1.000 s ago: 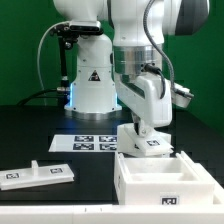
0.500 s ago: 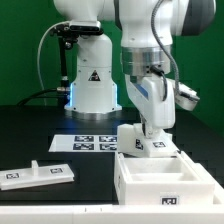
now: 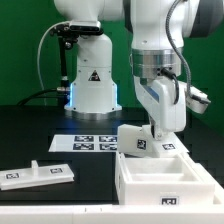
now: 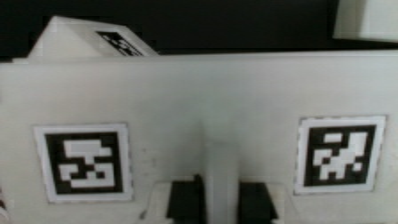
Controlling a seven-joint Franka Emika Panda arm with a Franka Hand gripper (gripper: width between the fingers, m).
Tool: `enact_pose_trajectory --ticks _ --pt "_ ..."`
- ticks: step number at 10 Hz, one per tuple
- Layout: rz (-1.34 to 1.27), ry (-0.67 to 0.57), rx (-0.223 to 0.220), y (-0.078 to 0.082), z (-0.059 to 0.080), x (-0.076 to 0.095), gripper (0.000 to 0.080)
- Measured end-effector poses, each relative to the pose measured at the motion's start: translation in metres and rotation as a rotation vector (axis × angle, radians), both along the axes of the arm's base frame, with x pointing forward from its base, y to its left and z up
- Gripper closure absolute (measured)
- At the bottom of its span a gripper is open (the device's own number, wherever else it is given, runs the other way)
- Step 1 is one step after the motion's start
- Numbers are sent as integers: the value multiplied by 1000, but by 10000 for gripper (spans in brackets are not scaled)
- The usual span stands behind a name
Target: Assemble cabinet
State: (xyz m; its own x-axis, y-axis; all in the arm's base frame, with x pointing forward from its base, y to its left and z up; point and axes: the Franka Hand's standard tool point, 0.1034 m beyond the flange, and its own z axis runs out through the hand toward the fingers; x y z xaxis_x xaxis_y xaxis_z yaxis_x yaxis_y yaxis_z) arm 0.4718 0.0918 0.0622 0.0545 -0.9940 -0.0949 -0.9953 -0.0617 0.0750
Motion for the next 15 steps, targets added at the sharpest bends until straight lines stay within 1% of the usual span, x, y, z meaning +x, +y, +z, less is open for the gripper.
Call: enact_pose_trajectory --ticks 3,6,7,8,9,10,15 --pt "28 0 2 -3 0 -8 735" --pt "17 7 3 -3 0 -9 735" --pt "-38 26 5 -8 3 -12 735" --pt "-106 23 3 -13 3 -14 735" --pt "-140 30 -6 -9 0 -17 735" --pt "-120 23 -5 -4 0 -17 735" --pt "-107 22 -5 -5 0 -17 735"
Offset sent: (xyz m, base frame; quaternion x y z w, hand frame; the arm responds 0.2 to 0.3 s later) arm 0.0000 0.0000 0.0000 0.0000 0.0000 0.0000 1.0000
